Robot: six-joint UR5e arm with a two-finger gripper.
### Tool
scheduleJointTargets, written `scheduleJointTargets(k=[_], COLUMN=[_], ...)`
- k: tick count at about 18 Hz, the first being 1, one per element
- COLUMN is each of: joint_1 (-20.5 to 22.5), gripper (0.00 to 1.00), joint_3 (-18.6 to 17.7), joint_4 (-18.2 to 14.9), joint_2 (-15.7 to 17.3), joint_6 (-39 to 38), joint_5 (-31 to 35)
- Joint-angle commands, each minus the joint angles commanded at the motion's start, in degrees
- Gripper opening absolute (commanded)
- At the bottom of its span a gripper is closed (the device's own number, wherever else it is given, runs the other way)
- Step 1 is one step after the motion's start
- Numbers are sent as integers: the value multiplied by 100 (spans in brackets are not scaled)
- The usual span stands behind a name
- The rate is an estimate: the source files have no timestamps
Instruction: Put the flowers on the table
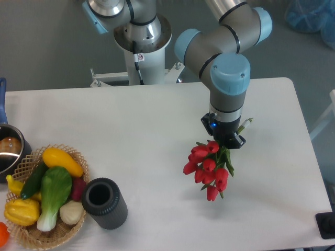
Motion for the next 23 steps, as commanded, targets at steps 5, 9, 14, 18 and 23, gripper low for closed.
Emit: scheduleJointTargets(k=[5, 9, 14, 18, 23], joint_1=[-9, -17, -132, -167, -176], gripper=[8, 9, 25, 56, 100], joint_3=[-9, -44, -70, -70, -62], joint_4=[0, 17, 35, 264, 281], joint_2=[-9, -70, -246, -369, -387], joint_6=[0, -114, -114, -105, -79], joint_5=[0, -18, -26, -44, -61])
